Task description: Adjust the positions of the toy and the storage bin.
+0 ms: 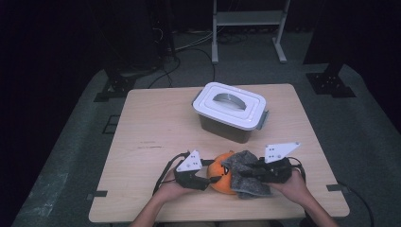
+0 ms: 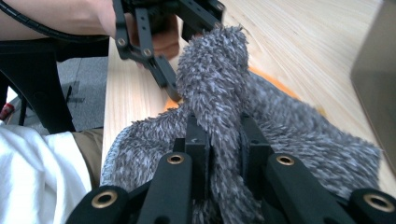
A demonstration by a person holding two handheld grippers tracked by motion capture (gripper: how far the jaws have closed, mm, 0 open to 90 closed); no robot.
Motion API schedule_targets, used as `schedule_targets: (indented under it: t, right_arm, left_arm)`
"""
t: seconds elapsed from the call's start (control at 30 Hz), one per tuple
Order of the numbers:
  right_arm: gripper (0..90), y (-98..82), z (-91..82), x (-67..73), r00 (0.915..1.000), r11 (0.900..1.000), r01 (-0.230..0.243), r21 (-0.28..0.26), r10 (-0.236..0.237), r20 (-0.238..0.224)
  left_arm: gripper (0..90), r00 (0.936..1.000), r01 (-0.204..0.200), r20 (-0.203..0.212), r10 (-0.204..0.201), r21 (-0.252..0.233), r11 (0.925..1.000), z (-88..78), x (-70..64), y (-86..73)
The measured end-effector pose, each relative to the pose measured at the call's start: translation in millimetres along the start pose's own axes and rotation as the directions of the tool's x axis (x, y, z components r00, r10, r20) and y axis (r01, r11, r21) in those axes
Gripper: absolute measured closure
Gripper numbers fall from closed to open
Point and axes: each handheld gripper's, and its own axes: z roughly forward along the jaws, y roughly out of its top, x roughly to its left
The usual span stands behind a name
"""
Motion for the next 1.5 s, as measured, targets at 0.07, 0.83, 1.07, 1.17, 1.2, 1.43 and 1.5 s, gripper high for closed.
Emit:
schedule_targets:
  t: [0.07,0.83,1.07,1.17,1.2,1.43,1.5]
  right_arm:
    - [77.2,-6.0,-4.5,-2.4,0.9998,1.0,-0.021,-0.003,0.021,0.006]
    - [77.2,-1.4,3.5,-0.5,0.9994,1.0,0.0,0.0,0.0,-0.034]
    - [77.1,-9.4,-11.6,-4.7,0.9997,0.999,-0.022,0.031,0.022,0.013]
    - [77.1,1.5,-11.2,-8.1,0.9996,1.0,-0.019,-0.009,0.019,0.022]
    - [77.1,5.4,-9.4,-10.6,0.9995,0.999,-0.023,-0.023,0.024,0.02]
    - [77.0,8.5,9.8,-22.6,0.9977,0.998,-0.064,-0.007,0.064,-0.021]
    - [76.9,5.9,11.9,-18.2,0.998,0.999,-0.049,0.002,0.049,-0.04]
  left_arm:
    - [39.8,1.0,0.007,0.003,-0.007,-0.005,1.0,0.3,0.6,-0.3]
    - [37.2,1.0,-0.001,0.009,0.001,-0.012,0.9999,1.5,-1.3,0.2]
    - [37.2,0.9996,0.004,0.029,-0.003,-0.015,0.9999,0.9,-1.0,-0.9]
    - [37.6,0.9992,-0.008,0.039,0.008,-0.014,0.9999,0.3,-1.9,-1.5]
    - [37.7,0.9987,-0.024,0.045,0.025,-0.01,0.9997,-1.0,-3.2,-1.8]
    - [27.8,0.9983,0.001,0.058,0.0,-0.008,1.0,-6.2,-1.8,-1.9]
    - [17.1,0.9966,0.057,0.062,-0.055,-0.037,0.9977,-5.8,-0.1,5.6]
